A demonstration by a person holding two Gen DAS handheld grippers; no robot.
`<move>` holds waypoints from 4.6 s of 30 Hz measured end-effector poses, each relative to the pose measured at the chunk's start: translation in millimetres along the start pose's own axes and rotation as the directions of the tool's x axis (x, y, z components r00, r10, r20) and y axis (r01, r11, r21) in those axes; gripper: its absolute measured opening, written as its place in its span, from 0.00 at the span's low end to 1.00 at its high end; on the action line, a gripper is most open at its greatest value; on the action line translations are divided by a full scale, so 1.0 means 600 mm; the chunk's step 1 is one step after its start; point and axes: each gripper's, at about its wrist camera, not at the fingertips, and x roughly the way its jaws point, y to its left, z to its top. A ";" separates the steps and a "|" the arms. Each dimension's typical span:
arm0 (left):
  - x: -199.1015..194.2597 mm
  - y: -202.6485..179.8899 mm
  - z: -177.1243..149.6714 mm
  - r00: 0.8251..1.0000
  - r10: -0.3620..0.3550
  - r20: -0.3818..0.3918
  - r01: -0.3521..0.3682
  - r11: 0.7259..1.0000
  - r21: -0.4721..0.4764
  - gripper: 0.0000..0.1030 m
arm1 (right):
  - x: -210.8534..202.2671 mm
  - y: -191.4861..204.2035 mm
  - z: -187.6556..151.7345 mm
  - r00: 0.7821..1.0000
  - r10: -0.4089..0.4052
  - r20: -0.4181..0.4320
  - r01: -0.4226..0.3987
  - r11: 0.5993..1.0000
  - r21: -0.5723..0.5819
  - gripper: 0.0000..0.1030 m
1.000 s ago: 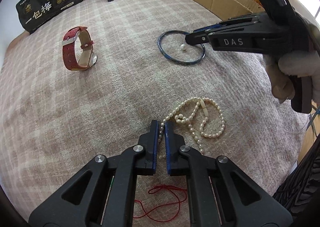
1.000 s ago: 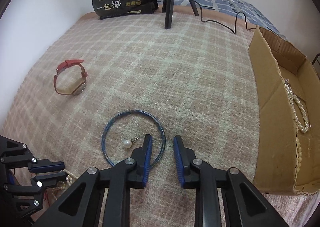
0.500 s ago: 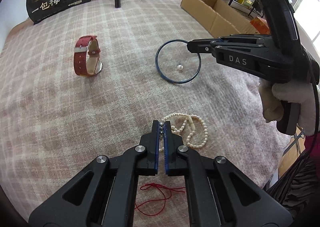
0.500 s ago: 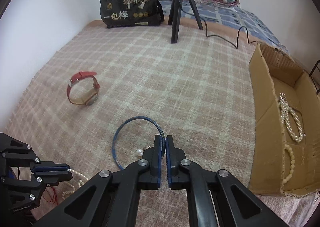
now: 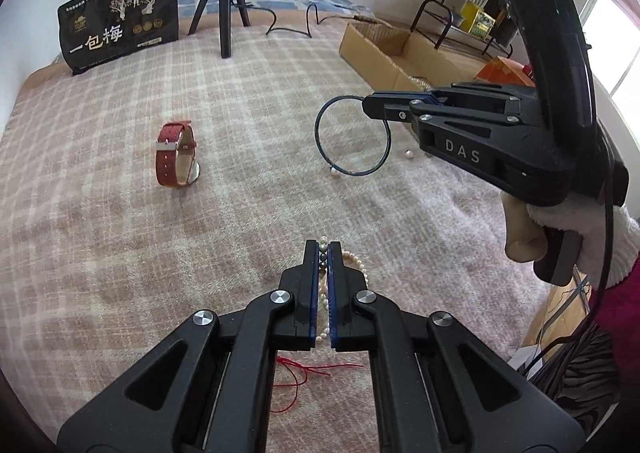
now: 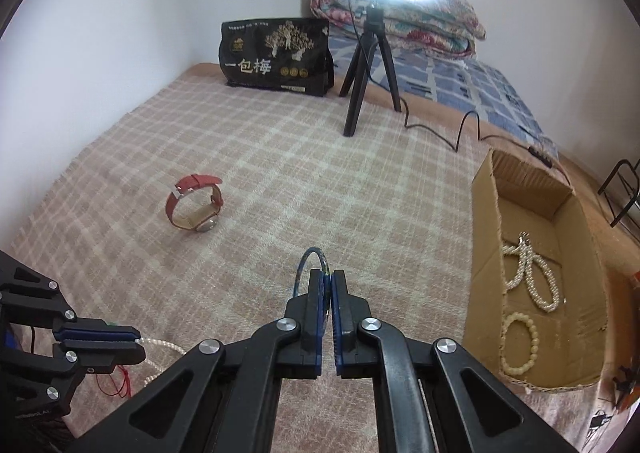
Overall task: Organize jewelry
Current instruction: 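Lift the pearl strand with the left tool while the right tool carries the bangle to the box, then lower and open the left tool in the box while the right tool releases the bangle, then withdraw both open tools up from the box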
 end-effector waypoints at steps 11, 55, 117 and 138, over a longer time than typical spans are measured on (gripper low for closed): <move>-0.065 -0.007 0.028 0.995 -0.038 0.098 0.040 0.999 -0.026 0.01 | -0.064 -0.009 0.013 0.996 -0.018 0.083 0.017 1.000 0.009 0.01; -0.109 -0.177 0.304 0.924 -0.199 0.327 0.179 0.980 0.091 0.01 | -0.153 -0.305 -0.060 0.960 -0.253 0.119 0.200 0.920 0.338 0.01; 0.032 -0.204 0.341 0.972 -0.059 0.226 0.040 0.995 0.087 0.33 | -0.129 -0.303 -0.067 0.955 -0.290 0.065 0.259 0.920 0.293 0.86; -0.143 -0.082 0.261 0.946 0.046 0.320 -0.058 0.998 0.028 0.33 | -0.169 -0.183 -0.043 0.958 -0.185 0.220 0.153 0.976 0.152 0.86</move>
